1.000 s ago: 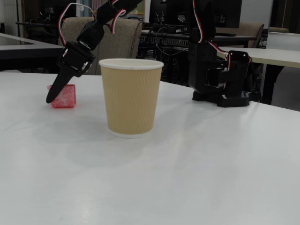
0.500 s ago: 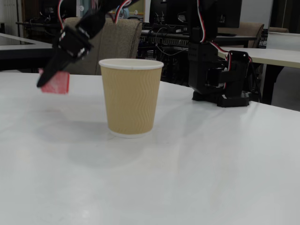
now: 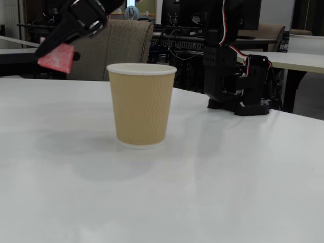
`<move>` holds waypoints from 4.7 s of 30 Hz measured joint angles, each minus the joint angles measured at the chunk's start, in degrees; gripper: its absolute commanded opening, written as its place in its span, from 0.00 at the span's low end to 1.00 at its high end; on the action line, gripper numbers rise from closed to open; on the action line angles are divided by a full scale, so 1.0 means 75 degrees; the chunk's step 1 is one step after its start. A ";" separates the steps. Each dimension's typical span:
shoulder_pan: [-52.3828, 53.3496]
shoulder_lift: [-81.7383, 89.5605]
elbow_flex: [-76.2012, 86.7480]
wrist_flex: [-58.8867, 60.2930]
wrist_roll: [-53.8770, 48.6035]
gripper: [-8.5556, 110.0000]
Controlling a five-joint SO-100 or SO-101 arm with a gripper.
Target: Grasp a red cube and put it in the cup.
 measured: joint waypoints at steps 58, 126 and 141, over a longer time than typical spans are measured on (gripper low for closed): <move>-0.3480 0.7055 0.4020 0.0891 0.0621 0.14; -0.2473 1.0125 0.6820 0.5273 0.8859 0.07; -0.3352 1.1074 0.7559 0.6105 0.9715 0.07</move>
